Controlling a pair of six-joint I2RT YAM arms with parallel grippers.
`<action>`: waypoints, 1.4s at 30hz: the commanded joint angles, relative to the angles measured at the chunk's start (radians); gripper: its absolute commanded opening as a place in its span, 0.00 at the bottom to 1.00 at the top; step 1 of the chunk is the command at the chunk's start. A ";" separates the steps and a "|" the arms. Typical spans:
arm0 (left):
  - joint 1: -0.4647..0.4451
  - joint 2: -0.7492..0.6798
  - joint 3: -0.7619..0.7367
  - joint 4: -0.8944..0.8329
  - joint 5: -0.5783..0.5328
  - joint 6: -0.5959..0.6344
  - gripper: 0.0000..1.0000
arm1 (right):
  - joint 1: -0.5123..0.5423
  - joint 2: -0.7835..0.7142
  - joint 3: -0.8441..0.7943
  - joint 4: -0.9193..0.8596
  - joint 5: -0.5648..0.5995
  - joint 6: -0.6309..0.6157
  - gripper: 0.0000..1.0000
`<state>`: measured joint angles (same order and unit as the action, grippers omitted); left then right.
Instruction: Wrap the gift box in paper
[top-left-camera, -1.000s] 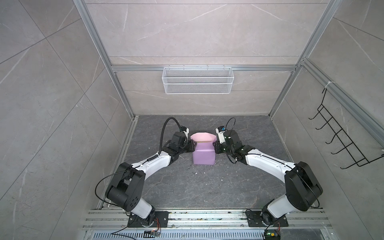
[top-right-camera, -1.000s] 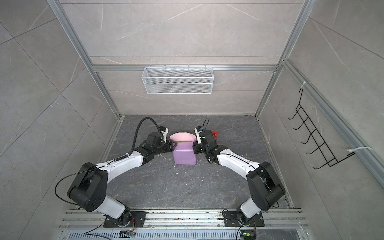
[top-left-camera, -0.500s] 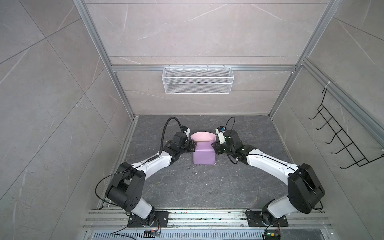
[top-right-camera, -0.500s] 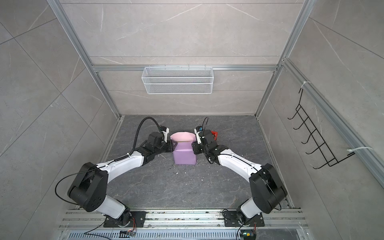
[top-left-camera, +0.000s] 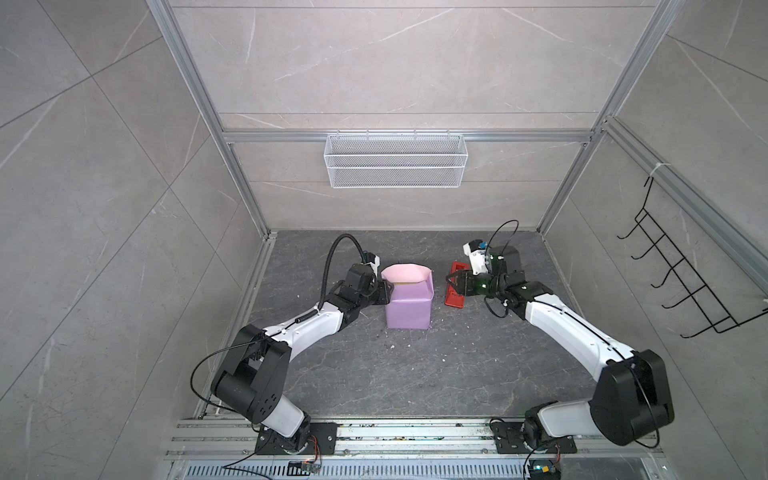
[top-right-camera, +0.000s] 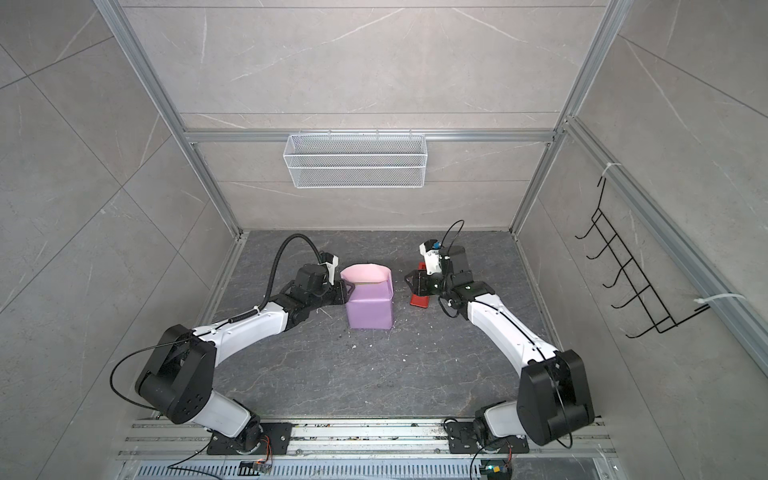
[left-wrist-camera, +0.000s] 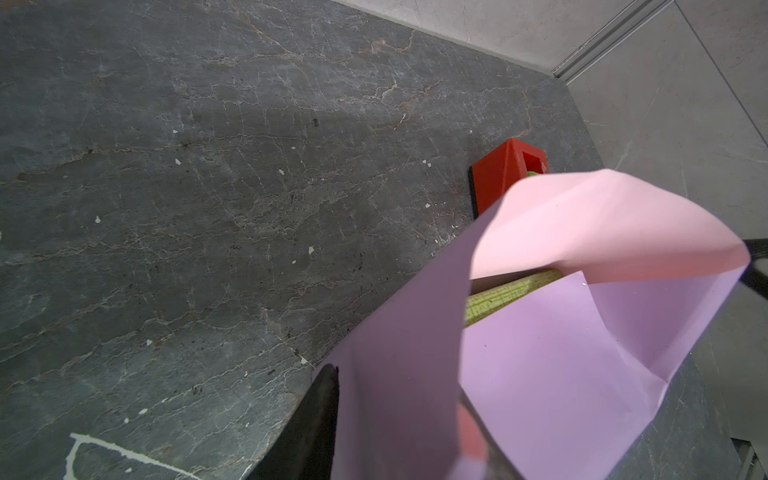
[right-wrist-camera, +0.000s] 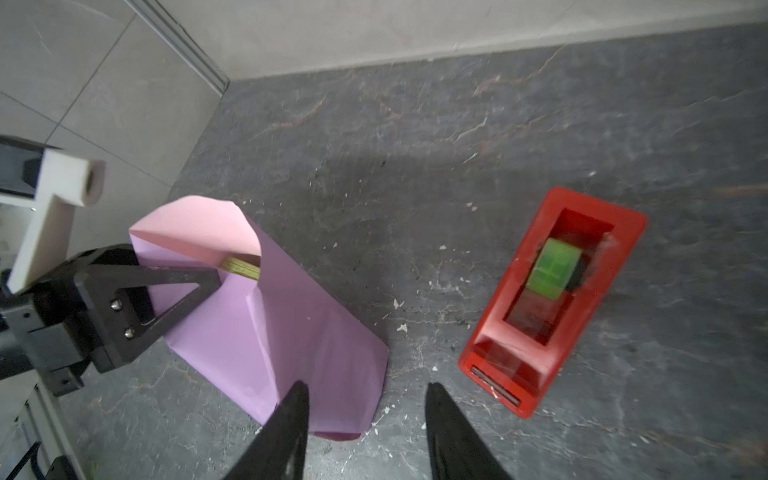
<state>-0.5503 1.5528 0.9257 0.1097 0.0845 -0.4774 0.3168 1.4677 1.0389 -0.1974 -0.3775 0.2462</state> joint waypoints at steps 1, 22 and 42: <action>-0.005 0.013 0.009 -0.069 -0.009 0.029 0.38 | 0.026 0.059 0.037 0.011 -0.059 0.024 0.47; -0.006 0.010 0.004 -0.055 -0.002 0.030 0.38 | 0.114 0.192 0.112 0.075 -0.037 0.061 0.50; -0.006 -0.045 -0.004 -0.033 0.027 0.015 0.56 | 0.131 0.247 -0.039 0.210 0.034 0.101 0.58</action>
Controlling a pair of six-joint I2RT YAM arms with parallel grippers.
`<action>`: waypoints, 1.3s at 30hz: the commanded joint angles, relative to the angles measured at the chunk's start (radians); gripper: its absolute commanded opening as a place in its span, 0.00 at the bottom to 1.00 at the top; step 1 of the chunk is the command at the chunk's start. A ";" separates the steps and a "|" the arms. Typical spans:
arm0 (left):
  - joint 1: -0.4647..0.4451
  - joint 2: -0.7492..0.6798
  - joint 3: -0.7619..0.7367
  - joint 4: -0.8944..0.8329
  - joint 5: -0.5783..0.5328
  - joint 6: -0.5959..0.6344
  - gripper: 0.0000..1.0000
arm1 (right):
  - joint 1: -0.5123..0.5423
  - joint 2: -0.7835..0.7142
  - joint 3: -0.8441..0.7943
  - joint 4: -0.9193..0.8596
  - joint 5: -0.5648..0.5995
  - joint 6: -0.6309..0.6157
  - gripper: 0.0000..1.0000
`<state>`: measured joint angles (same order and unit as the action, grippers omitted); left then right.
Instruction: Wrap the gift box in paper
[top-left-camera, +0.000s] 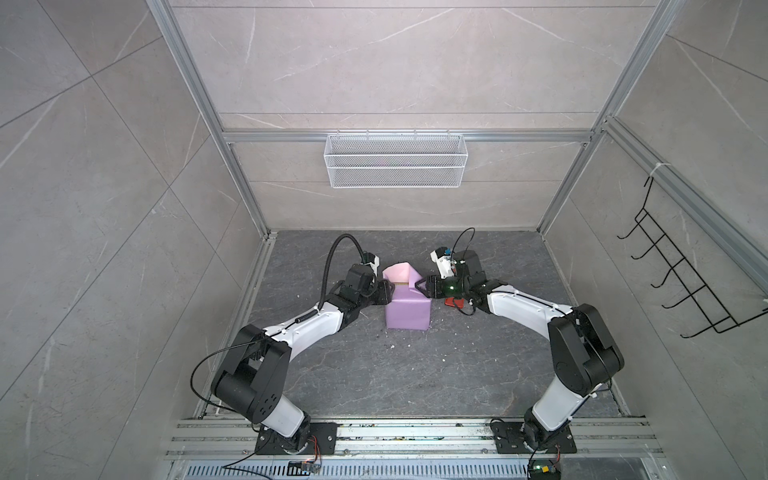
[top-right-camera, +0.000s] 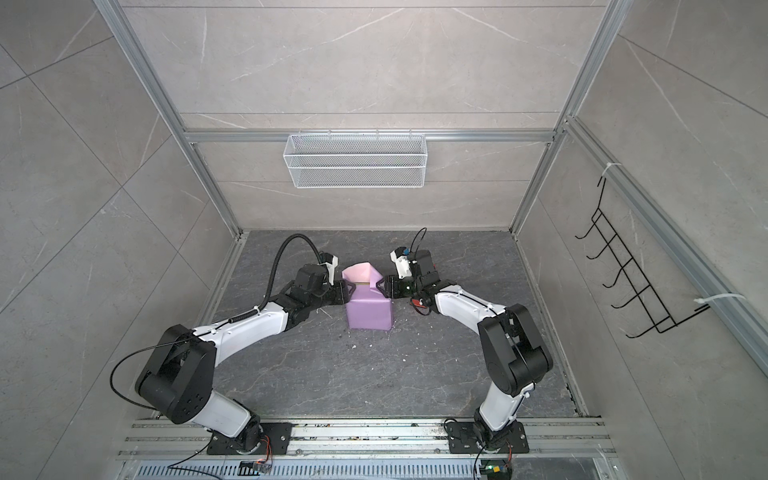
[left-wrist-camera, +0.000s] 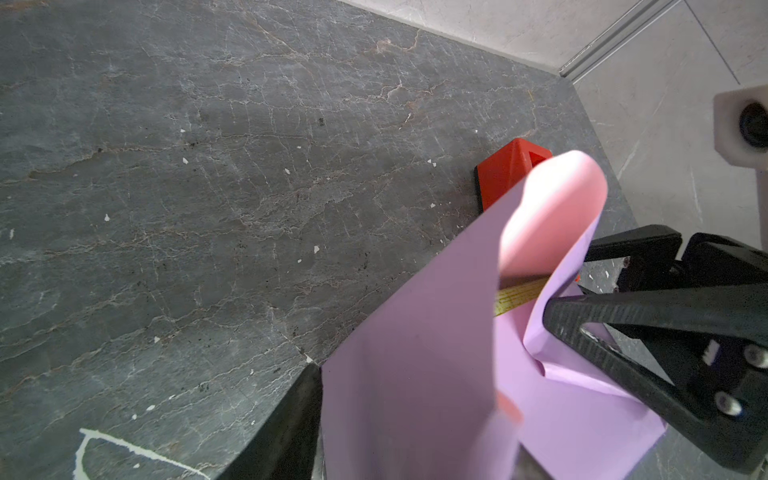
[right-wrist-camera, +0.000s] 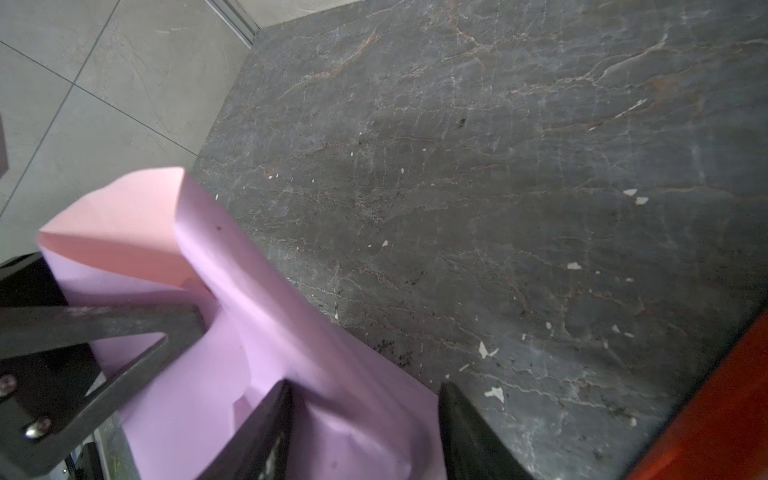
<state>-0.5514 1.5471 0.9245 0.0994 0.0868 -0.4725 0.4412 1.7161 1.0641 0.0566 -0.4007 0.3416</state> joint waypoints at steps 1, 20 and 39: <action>-0.005 -0.051 -0.003 -0.021 0.030 0.006 0.60 | 0.008 -0.007 -0.079 -0.038 0.059 0.008 0.58; 0.261 -0.395 -0.186 -0.163 0.105 -0.175 0.77 | 0.019 -0.033 -0.124 0.002 0.065 -0.010 0.58; 0.148 -0.096 -0.019 -0.034 0.280 -0.149 0.75 | 0.023 -0.039 -0.130 -0.003 0.069 -0.018 0.58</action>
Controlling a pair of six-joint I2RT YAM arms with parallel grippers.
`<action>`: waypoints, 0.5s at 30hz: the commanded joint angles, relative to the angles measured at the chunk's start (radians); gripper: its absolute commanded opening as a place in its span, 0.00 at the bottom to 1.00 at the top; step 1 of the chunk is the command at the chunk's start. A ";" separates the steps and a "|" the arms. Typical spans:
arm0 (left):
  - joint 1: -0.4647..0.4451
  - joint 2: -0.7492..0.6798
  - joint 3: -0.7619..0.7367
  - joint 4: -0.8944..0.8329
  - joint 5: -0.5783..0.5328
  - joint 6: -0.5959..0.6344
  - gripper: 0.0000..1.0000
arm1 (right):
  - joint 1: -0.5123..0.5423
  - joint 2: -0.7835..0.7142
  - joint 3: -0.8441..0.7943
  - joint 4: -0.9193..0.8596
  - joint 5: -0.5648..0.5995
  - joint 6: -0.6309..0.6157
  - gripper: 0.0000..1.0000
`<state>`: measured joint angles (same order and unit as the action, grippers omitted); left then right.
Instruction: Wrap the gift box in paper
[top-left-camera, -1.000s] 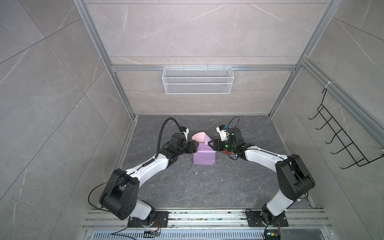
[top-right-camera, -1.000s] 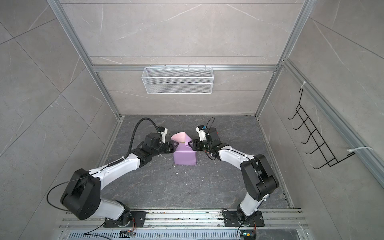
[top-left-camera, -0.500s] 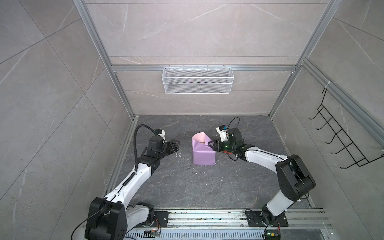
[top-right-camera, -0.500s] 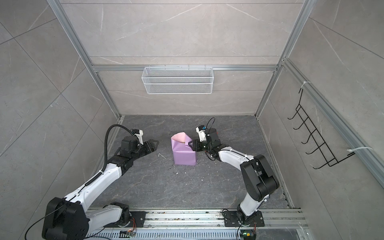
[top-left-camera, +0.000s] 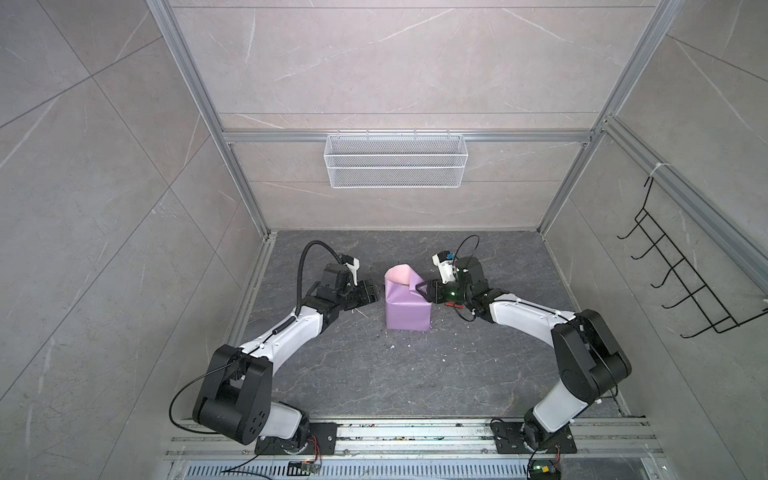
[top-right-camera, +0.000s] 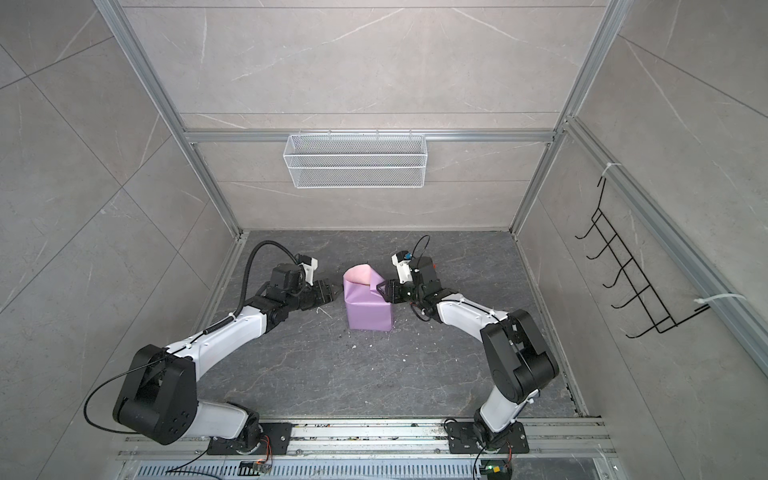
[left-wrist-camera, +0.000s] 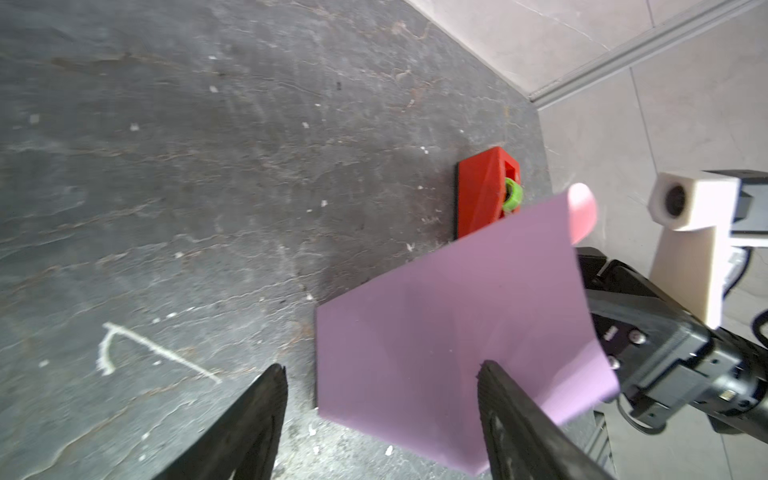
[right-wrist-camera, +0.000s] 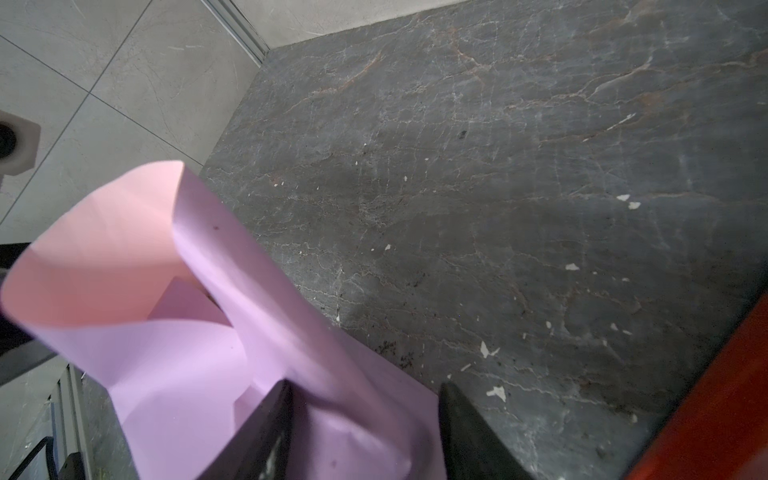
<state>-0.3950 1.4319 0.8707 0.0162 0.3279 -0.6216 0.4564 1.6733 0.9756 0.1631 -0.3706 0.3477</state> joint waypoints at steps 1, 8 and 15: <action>-0.010 0.026 0.041 0.054 0.046 0.001 0.75 | 0.008 0.004 -0.041 -0.109 0.039 -0.024 0.58; -0.048 0.047 0.053 0.073 0.059 0.009 0.75 | 0.009 0.001 -0.043 -0.111 0.041 -0.024 0.57; -0.050 0.059 0.048 0.083 0.078 0.013 0.77 | 0.010 0.002 -0.043 -0.114 0.039 -0.024 0.57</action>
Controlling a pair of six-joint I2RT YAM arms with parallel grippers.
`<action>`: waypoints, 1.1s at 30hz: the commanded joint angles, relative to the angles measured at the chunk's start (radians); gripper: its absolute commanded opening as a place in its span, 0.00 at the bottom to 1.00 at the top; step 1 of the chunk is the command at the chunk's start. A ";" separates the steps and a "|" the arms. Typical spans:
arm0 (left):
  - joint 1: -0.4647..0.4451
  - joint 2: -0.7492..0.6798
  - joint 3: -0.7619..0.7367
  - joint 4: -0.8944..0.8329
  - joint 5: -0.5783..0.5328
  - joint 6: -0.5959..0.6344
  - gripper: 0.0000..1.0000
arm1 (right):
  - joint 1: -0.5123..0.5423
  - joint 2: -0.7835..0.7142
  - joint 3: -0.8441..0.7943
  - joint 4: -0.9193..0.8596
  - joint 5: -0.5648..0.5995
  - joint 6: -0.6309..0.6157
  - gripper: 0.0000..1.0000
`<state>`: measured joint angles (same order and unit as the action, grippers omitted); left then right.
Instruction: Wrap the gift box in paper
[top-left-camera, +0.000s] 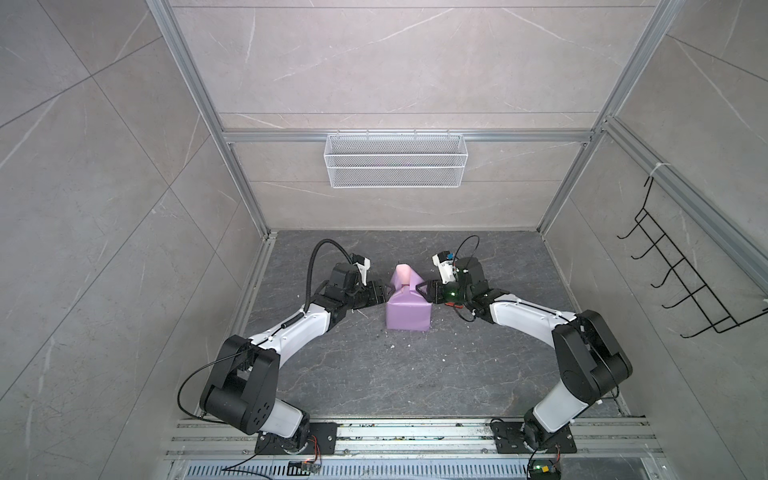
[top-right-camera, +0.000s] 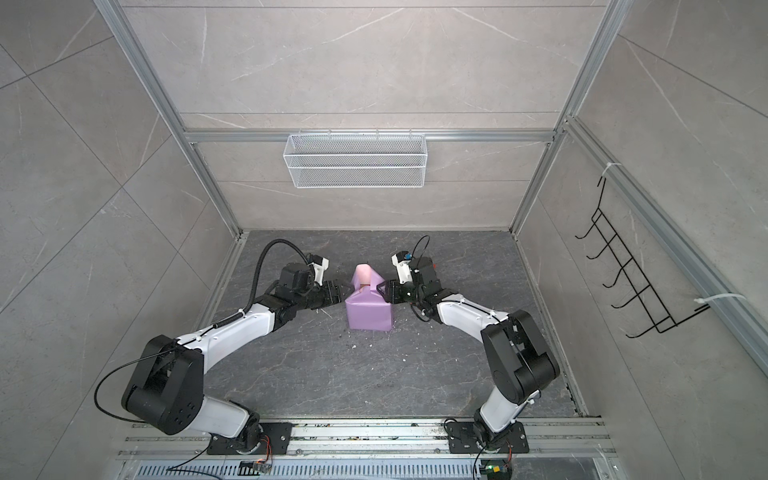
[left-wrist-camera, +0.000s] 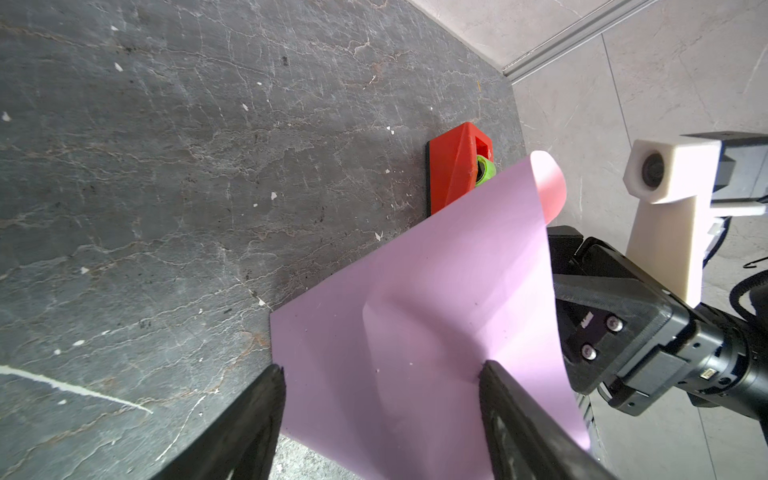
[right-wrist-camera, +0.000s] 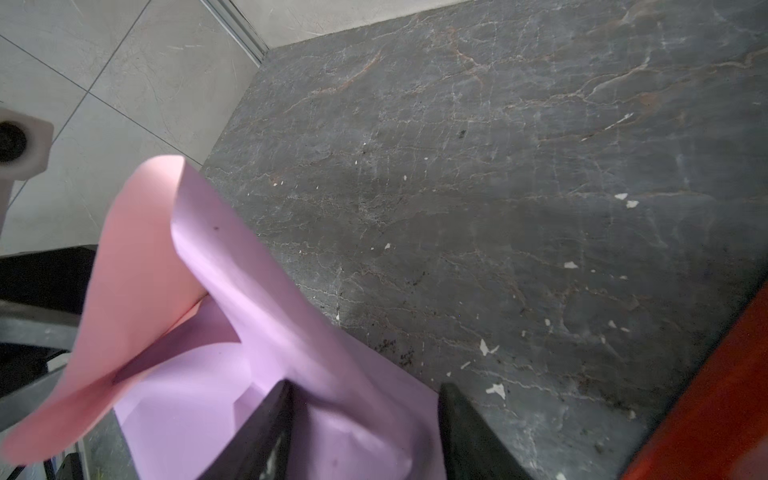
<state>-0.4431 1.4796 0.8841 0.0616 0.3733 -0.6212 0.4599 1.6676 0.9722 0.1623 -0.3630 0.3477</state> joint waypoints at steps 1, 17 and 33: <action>0.003 0.000 0.036 0.018 0.017 0.022 0.77 | 0.007 0.004 -0.039 -0.115 0.033 -0.026 0.57; -0.105 -0.236 -0.085 -0.023 -0.243 0.417 0.87 | 0.006 0.007 -0.027 -0.124 0.032 -0.033 0.57; -0.124 -0.007 0.093 -0.031 -0.341 0.334 0.44 | 0.007 0.007 -0.026 -0.129 0.036 -0.036 0.57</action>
<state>-0.5655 1.4696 0.9463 0.0223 0.0578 -0.2714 0.4610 1.6657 0.9722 0.1585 -0.3626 0.3435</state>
